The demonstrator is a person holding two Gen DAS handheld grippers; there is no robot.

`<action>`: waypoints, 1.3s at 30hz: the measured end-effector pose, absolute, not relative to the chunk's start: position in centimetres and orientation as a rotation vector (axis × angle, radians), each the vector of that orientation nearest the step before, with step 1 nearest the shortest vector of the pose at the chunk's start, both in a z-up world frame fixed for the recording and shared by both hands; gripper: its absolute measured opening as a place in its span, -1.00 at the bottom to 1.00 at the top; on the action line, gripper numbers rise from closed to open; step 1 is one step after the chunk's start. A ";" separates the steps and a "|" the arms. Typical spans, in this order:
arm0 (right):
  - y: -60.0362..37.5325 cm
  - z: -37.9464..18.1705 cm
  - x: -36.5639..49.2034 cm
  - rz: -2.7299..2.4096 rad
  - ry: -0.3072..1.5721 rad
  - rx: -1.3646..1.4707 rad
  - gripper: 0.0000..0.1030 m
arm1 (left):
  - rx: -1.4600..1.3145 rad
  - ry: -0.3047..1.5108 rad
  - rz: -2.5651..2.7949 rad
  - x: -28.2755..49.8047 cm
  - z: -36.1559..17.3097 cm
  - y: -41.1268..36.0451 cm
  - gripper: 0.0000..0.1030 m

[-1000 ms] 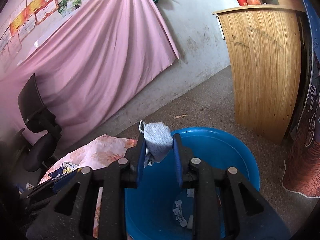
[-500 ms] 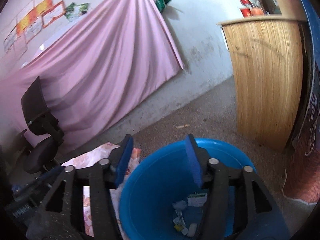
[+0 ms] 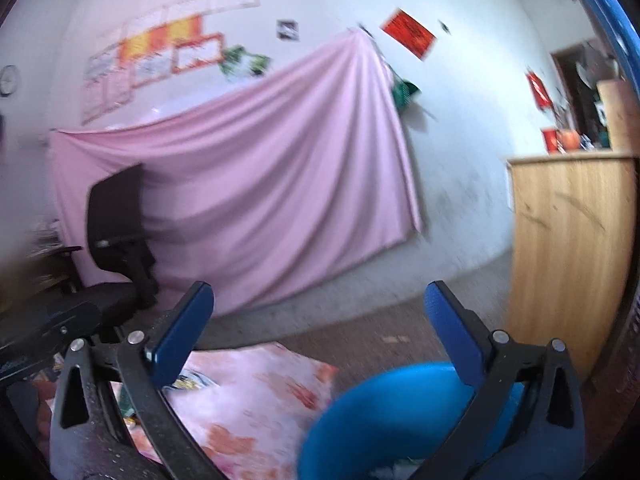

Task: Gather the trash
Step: 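Move both grippers back over the bed toward the green packet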

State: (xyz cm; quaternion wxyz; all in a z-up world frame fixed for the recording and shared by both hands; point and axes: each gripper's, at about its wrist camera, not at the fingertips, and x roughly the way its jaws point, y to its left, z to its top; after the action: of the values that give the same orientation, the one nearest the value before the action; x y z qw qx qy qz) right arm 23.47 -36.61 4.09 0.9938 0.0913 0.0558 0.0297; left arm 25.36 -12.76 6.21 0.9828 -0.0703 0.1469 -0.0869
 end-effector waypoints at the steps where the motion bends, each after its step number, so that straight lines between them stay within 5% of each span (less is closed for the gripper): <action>1: -35.9 4.3 23.4 0.073 0.095 0.176 1.00 | -0.141 0.281 -0.153 24.8 6.3 -12.0 0.97; 16: -25.9 4.0 24.8 0.276 0.092 0.017 1.00 | -0.107 0.240 0.081 20.6 5.0 -2.4 0.97; 39: -19.3 -6.6 36.8 0.622 0.899 0.098 1.00 | -0.154 0.784 0.173 28.4 -5.2 2.2 0.94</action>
State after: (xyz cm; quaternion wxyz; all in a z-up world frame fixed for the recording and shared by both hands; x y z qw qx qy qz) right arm 36.77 -19.30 -6.64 0.8531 0.0464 0.4273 0.2958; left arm 28.37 2.21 -5.17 0.9177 -0.0748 0.3811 0.0840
